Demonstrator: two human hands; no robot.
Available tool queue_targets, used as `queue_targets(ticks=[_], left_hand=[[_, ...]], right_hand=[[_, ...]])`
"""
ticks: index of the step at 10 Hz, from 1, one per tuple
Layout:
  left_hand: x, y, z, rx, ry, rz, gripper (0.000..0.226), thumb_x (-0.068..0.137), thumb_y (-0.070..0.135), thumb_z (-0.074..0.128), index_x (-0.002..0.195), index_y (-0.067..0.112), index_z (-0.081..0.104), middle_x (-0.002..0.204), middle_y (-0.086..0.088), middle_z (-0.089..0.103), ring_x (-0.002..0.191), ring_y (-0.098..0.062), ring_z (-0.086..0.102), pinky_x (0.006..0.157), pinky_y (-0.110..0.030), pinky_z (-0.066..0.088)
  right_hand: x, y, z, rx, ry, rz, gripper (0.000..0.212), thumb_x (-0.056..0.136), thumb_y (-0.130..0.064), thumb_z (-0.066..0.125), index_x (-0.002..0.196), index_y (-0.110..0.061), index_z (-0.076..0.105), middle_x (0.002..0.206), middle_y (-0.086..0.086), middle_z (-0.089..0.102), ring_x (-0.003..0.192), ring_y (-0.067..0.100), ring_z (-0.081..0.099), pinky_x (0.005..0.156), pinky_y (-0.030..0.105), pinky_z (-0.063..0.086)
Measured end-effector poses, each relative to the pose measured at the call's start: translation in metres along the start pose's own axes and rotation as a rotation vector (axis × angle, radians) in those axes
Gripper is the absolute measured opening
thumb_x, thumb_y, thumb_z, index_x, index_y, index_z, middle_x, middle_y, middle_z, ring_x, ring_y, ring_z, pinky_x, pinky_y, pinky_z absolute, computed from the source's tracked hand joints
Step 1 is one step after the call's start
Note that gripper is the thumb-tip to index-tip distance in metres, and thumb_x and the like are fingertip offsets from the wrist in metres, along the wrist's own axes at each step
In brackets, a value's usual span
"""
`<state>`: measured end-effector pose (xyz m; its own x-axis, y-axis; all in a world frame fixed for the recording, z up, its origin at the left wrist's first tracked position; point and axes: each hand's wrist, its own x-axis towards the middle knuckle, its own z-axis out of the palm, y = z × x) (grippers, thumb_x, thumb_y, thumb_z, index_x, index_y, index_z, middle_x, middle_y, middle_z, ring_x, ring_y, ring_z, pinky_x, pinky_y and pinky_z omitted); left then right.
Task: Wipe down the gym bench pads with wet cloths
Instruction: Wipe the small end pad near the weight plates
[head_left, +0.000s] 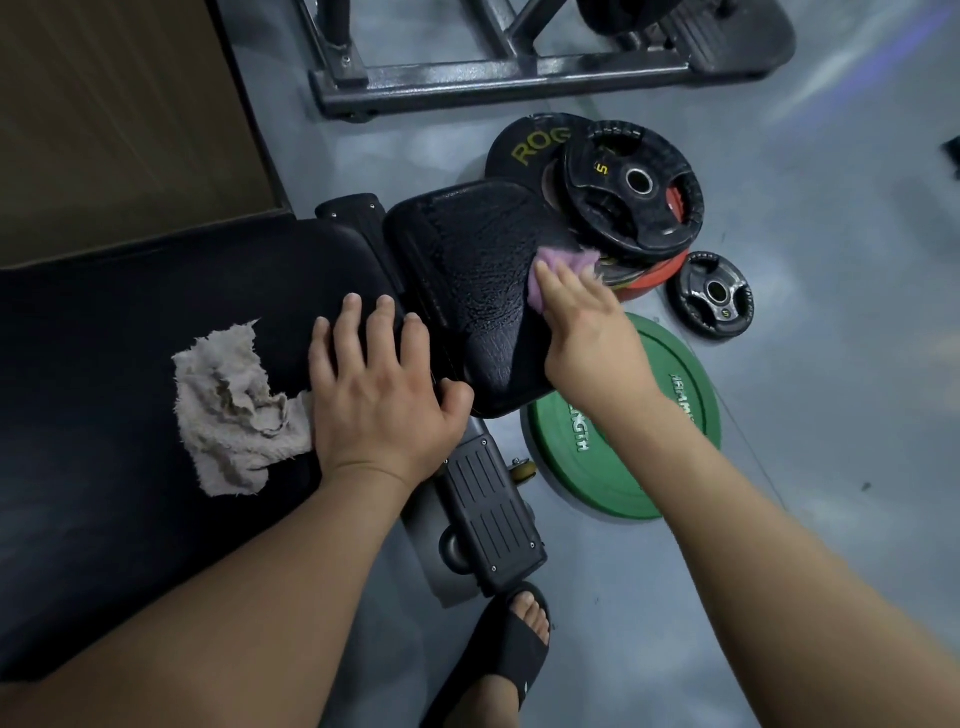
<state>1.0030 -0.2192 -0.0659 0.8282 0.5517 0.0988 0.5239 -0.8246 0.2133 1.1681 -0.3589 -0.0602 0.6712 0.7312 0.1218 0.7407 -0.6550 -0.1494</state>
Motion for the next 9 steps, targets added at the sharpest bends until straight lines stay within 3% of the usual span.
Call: queue_targets(ticks=[2, 3, 4, 5, 6, 7, 8, 9], left_hand=[[0.001, 0.0, 0.0, 0.0, 0.001, 0.003, 0.063, 0.082, 0.045, 0.051, 0.132, 0.008, 0.057, 0.149, -0.019, 0.048, 0.146, -0.041, 0.031, 0.12, -0.06, 0.02], [0.001, 0.0, 0.0, 0.003, 0.001, 0.006, 0.063, 0.082, 0.045, 0.051, 0.132, 0.008, 0.058, 0.149, -0.019, 0.048, 0.146, -0.042, 0.031, 0.12, -0.06, 0.021], [0.001, -0.001, -0.001, 0.004, 0.005, 0.008, 0.063, 0.081, 0.045, 0.051, 0.131, 0.008, 0.058, 0.148, -0.019, 0.049, 0.146, -0.042, 0.032, 0.119, -0.06, 0.022], [0.001, -0.001, -0.001, -0.004, 0.004, 0.007, 0.062, 0.081, 0.045, 0.051, 0.132, 0.009, 0.058, 0.149, -0.019, 0.049, 0.146, -0.042, 0.032, 0.12, -0.06, 0.021], [0.001, -0.001, 0.001, -0.003, 0.005, 0.007, 0.062, 0.081, 0.044, 0.052, 0.131, 0.009, 0.058, 0.148, -0.018, 0.049, 0.146, -0.041, 0.033, 0.119, -0.061, 0.021], [0.001, -0.001, 0.001, 0.007, 0.004, 0.009, 0.061, 0.082, 0.044, 0.053, 0.132, 0.01, 0.058, 0.148, -0.018, 0.049, 0.146, -0.041, 0.033, 0.119, -0.06, 0.022], [0.0, -0.001, 0.0, 0.016, 0.0, 0.005, 0.061, 0.082, 0.045, 0.052, 0.132, 0.011, 0.058, 0.149, -0.017, 0.049, 0.146, -0.04, 0.032, 0.12, -0.06, 0.021], [0.001, -0.001, 0.0, 0.015, -0.001, 0.007, 0.062, 0.082, 0.045, 0.052, 0.132, 0.01, 0.058, 0.149, -0.018, 0.049, 0.146, -0.041, 0.032, 0.12, -0.06, 0.021]], right_hand=[[0.0, 0.003, 0.0, -0.14, -0.026, 0.033, 0.065, 0.087, -0.014, 0.038, 0.152, -0.01, 0.044, 0.154, 0.009, 0.049, 0.116, 0.039, 0.054, 0.102, 0.048, 0.041], [-0.001, -0.003, -0.005, -0.205, -0.004, 0.082, 0.063, 0.092, -0.016, 0.047, 0.154, -0.013, 0.041, 0.153, 0.006, 0.05, 0.134, 0.04, 0.041, 0.115, 0.053, 0.023], [-0.005, -0.002, -0.005, -0.196, 0.001, 0.016, 0.058, 0.094, -0.01, 0.044, 0.151, -0.001, 0.041, 0.143, 0.018, 0.053, 0.145, 0.045, 0.032, 0.122, 0.057, 0.018], [0.003, 0.009, -0.004, -0.033, -0.02, -0.053, 0.051, 0.095, -0.002, 0.046, 0.145, 0.008, 0.046, 0.13, 0.027, 0.055, 0.128, 0.049, 0.049, 0.114, 0.052, 0.038], [0.017, 0.021, -0.008, 0.072, -0.016, -0.034, 0.044, 0.1, -0.008, 0.05, 0.143, -0.002, 0.054, 0.138, 0.018, 0.057, 0.131, 0.036, 0.054, 0.11, 0.04, 0.044], [0.049, 0.026, -0.006, 0.122, 0.024, -0.006, 0.042, 0.101, -0.008, 0.052, 0.143, -0.005, 0.057, 0.149, 0.013, 0.054, 0.14, 0.025, 0.049, 0.119, 0.029, 0.034], [0.063, 0.02, -0.005, 0.103, -0.031, 0.02, 0.045, 0.098, -0.001, 0.052, 0.143, -0.001, 0.053, 0.153, 0.015, 0.048, 0.143, 0.031, 0.045, 0.123, 0.029, 0.025], [0.028, 0.006, -0.012, 0.061, -0.055, -0.099, 0.052, 0.089, 0.006, 0.055, 0.14, 0.001, 0.056, 0.149, 0.016, 0.053, 0.139, 0.035, 0.049, 0.121, 0.029, 0.024]])
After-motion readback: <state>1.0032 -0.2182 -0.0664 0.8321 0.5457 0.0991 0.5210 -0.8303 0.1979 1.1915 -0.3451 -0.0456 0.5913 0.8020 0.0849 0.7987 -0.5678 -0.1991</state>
